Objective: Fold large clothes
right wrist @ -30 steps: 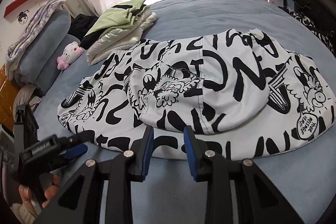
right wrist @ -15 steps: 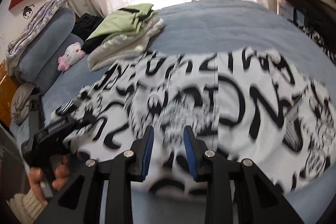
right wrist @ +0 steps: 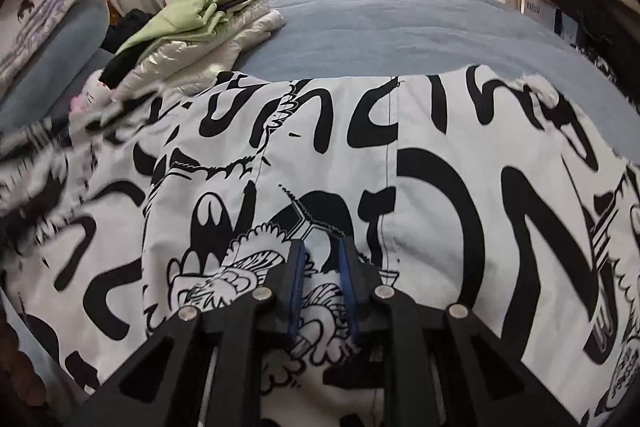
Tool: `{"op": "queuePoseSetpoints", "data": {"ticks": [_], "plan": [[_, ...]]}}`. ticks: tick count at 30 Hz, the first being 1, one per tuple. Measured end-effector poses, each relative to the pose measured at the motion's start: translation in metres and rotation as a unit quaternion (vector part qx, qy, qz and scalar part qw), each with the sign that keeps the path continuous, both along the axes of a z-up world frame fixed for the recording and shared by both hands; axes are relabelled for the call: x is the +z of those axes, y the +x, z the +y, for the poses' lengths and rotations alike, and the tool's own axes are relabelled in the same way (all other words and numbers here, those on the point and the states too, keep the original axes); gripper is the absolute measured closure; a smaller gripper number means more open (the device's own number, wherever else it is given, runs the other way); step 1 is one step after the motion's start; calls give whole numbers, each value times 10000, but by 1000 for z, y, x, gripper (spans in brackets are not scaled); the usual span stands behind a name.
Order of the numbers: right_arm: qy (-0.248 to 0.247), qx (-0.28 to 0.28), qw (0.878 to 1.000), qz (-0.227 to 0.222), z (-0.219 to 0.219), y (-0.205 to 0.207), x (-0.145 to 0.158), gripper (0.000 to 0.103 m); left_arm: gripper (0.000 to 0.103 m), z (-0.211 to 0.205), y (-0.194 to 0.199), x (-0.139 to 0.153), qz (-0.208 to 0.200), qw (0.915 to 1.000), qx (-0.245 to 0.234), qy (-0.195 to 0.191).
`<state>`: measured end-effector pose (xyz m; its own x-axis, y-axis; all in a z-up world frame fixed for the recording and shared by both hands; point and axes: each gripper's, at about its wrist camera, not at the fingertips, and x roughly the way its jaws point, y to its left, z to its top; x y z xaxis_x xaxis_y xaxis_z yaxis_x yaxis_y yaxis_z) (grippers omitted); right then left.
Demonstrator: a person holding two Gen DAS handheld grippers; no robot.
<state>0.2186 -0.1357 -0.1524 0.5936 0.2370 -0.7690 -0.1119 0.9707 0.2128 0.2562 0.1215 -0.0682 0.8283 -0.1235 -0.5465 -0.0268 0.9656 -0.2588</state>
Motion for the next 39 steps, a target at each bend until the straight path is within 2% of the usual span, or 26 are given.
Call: {"op": "queuePoseSetpoints", "data": {"ticks": [3,8,13,16,18,21,23,25,27,29,31,32,33,35,37,39], "plan": [[142,40,9999,22,-5,-6,1,85,92,-44,3,29,-273,9983,-426,288],[406,317,9985,163,-12,-21,4,85,92,-108,0,51,-485,9920,-981,634],[1348,533,9873,650,-41,-44,4,86,92,-162,-1,59,-528,9840,-1445,894],[1906,409,9777,780,-69,-64,12,86,92,-198,-3,61,-614,9761,-1762,1115],[2109,106,9746,743,-100,-83,21,86,92,-226,-5,61,-648,9699,-2004,1222],[1644,-576,9836,465,-151,-109,36,86,92,-264,-2,54,-588,9617,-2335,1311],[1406,-1121,9831,354,-189,-123,42,86,92,-294,1,44,-509,9550,-2573,1385],[1342,-1694,9761,236,-228,-139,46,86,92,-322,0,33,-418,9484,-2763,1498],[1328,-2210,9661,146,-265,-158,47,86,92,-362,-4,16,-319,9380,-2947,1799],[1279,-2562,9580,181,-290,-173,45,86,92,-392,-7,-16,-171,9204,-3118,2353],[1318,-2796,9507,234,-306,-183,41,86,92,-410,-4,-50,208,9100,-3170,2664],[1339,-2843,9490,245,-311,-185,41,86,92,-413,-1,-64,439,9103,-3152,2649],[1354,-2892,9473,246,-315,-188,40,86,92,-413,-1,-67,476,9129,-3126,2581],[1370,-2891,9472,212,-316,-190,39,86,92,-411,-2,-60,385,9171,-3139,2426],[1392,-2876,9475,150,-316,-195,41,86,92,-404,1,-45,355,9248,-3205,2019],[1412,-2872,9474,80,-320,-196,47,86,92,-404,3,-36,295,9293,-3194,1831]]}}
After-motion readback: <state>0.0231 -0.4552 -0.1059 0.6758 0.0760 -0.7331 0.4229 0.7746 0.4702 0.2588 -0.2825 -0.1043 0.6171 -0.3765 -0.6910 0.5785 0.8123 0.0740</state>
